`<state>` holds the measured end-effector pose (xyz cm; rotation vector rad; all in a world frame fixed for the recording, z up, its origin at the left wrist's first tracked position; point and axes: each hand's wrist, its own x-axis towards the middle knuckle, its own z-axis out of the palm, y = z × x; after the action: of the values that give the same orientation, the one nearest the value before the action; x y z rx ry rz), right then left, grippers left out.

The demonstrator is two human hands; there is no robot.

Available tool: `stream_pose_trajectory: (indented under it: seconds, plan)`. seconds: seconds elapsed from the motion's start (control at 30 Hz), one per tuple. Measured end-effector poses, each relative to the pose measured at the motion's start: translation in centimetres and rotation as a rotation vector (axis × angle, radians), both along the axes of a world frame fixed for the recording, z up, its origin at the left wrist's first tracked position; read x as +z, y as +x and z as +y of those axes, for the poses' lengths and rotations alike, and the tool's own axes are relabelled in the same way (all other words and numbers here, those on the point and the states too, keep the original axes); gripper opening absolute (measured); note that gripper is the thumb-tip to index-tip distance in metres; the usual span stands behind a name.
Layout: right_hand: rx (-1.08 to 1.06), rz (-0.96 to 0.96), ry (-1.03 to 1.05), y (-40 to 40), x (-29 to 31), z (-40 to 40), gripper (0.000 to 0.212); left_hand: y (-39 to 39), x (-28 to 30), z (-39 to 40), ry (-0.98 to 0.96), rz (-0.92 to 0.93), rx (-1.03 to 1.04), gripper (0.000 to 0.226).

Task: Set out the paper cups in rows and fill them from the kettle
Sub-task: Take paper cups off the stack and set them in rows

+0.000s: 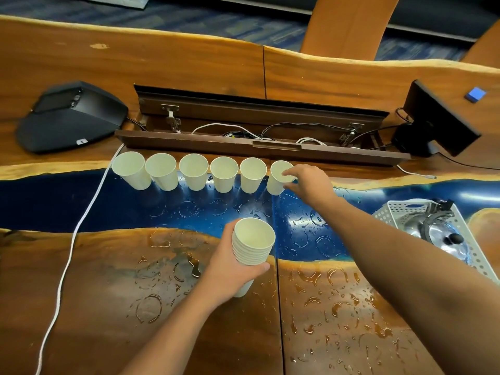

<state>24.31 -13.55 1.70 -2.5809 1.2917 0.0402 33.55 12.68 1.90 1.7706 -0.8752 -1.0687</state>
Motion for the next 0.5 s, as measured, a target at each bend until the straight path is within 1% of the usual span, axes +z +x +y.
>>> stream_pose_trajectory:
  seconds: [0.07, 0.13, 0.2, 0.23, 0.27, 0.3, 0.37, 0.43, 0.5]
  plan:
    - [-0.014, -0.067, -0.013, 0.1, 1.0, 0.4, 0.047, 0.0, 0.0, -0.1, 0.002, 0.002, -0.001, 0.092]
    - [-0.049, -0.247, 0.004, 0.0, 2.6, 1.5, 0.042, 0.0, 0.0, -0.1, -0.002, 0.004, -0.002, 0.092]
    - [-0.077, -0.448, 0.076, -0.4, 4.9, 3.6, 0.03, 0.0, -0.1, -0.1, -0.01, 0.006, -0.006, 0.091]
    - [-0.067, -0.512, 0.139, -0.7, 6.2, 4.9, 0.022, 0.0, -0.1, -0.1, -0.015, 0.006, -0.008, 0.091]
    - [-0.033, -0.536, 0.216, -1.1, 7.4, 6.3, 0.015, 0.0, -0.2, -0.1, -0.019, 0.006, -0.01, 0.091]
    - [0.026, -0.524, 0.294, -1.7, 8.5, 7.8, 0.012, 0.0, -0.2, -0.1, -0.025, 0.007, -0.011, 0.091]
    - [0.181, -0.401, 0.408, -2.8, 10.3, 10.2, 0.012, -0.1, -0.2, -0.1, -0.035, 0.017, -0.007, 0.09]
    - [0.315, -0.211, 0.427, -3.9, 10.9, 12.1, 0.019, -0.3, 0.1, 0.0, -0.046, 0.035, -0.01, 0.087]
    - [0.413, -0.054, 0.384, -4.5, 10.7, 13.1, 0.028, -0.6, 0.5, 0.0, -0.054, 0.045, -0.017, 0.085]
